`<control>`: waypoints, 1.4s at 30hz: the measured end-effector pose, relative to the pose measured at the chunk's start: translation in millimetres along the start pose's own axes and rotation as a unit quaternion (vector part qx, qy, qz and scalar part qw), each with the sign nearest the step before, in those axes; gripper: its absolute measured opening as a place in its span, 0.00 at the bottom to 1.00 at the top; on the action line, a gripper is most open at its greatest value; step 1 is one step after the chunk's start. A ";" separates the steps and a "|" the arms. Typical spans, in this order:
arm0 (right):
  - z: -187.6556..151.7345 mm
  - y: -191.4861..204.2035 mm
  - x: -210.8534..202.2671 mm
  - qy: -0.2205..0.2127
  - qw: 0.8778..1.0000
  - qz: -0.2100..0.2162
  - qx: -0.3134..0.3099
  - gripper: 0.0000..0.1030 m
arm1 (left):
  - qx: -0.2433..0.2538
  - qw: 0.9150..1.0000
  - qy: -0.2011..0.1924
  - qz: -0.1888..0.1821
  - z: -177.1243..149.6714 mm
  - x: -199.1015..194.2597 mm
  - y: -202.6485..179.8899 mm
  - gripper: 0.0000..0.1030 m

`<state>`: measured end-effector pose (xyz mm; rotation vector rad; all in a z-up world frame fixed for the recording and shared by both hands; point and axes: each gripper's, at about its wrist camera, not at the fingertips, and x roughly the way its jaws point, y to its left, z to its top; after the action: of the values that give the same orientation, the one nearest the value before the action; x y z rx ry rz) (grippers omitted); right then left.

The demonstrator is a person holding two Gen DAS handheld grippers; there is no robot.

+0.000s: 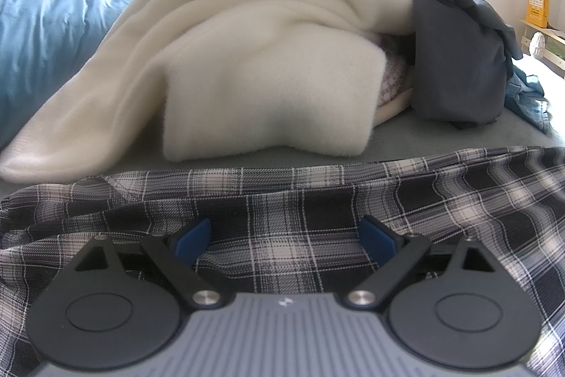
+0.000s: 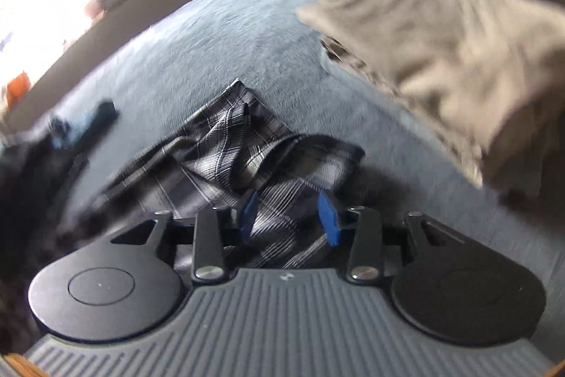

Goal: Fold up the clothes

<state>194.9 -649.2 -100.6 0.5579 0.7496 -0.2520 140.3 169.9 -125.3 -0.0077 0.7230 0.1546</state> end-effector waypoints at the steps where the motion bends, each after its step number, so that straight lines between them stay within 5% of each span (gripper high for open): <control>1: -1.9 -6.1 -0.4 0.006 0.999 0.014 0.031 0.34 | 0.000 1.000 0.000 0.000 -0.1 -0.1 -0.2 0.90; 9: -26.0 -26.1 8.8 0.053 0.980 0.071 0.178 0.32 | -0.001 1.000 -0.001 -0.001 -0.1 -0.8 0.2 0.90; 18: -43.8 -10.5 21.1 0.090 0.966 0.109 0.217 0.32 | -0.001 1.000 -0.003 -0.004 -0.6 -1.0 1.0 0.90; 23: -49.2 -4.1 20.2 0.075 0.973 0.080 0.201 0.03 | -0.002 1.000 -0.007 -0.007 -2.2 -0.3 2.5 0.90; 29: -52.0 4.6 -10.8 0.027 0.983 0.080 0.165 0.01 | -0.002 1.000 -0.007 -0.010 -2.2 -0.3 3.2 0.90; 42: -54.3 -9.2 6.3 0.045 0.987 0.041 0.148 0.03 | 0.001 1.000 -0.005 -0.009 -1.3 -0.3 1.9 0.91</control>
<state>164.5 -626.4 -141.0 0.8846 0.7805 -0.2650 139.0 171.6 -125.9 -0.0113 0.7124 0.1370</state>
